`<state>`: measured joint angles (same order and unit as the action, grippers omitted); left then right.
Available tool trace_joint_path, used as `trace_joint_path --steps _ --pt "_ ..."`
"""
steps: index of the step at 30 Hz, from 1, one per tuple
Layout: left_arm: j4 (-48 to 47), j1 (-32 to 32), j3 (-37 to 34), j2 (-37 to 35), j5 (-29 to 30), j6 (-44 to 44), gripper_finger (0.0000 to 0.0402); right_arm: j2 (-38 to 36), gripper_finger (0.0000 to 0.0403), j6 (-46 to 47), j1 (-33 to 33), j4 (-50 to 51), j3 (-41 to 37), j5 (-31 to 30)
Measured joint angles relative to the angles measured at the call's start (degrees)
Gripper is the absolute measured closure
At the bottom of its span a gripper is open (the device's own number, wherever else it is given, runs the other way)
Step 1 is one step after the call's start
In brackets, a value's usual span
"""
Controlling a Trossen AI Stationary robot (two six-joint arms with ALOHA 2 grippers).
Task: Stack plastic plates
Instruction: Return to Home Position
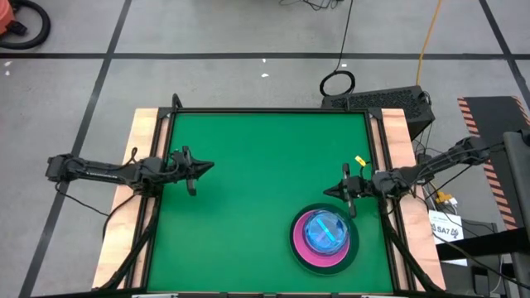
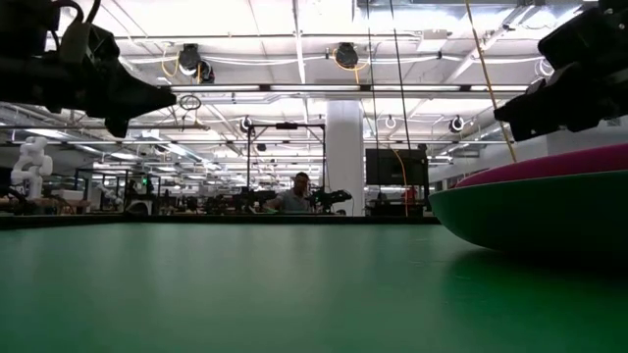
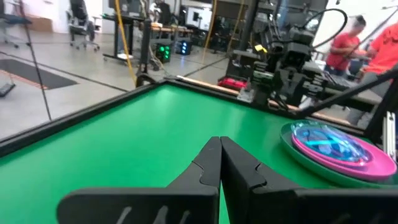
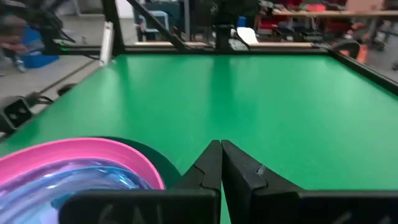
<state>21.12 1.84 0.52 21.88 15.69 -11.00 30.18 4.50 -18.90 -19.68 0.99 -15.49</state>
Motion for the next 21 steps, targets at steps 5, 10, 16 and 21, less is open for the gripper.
trace_joint_path --steps 5,10,16,21 --pt "-5.49 -0.01 0.01 -6.84 0.94 0.02 0.0396 -4.37 0.0403 -3.1 2.22 0.94 -0.04 2.38" --pt "-11.41 0.0 0.01 -12.97 0.95 0.04 0.0396 -9.01 0.0403 -5.35 5.98 3.88 -0.04 6.51" --pt "-17.2 -0.02 0.01 -18.9 0.95 0.09 0.0396 -13.36 0.0403 -5.67 10.63 6.08 -0.09 12.09" --pt "-18.05 0.0 0.12 -21.79 0.6 1.24 0.0396 -16.01 0.0403 -6.78 13.19 9.22 -0.09 13.86"
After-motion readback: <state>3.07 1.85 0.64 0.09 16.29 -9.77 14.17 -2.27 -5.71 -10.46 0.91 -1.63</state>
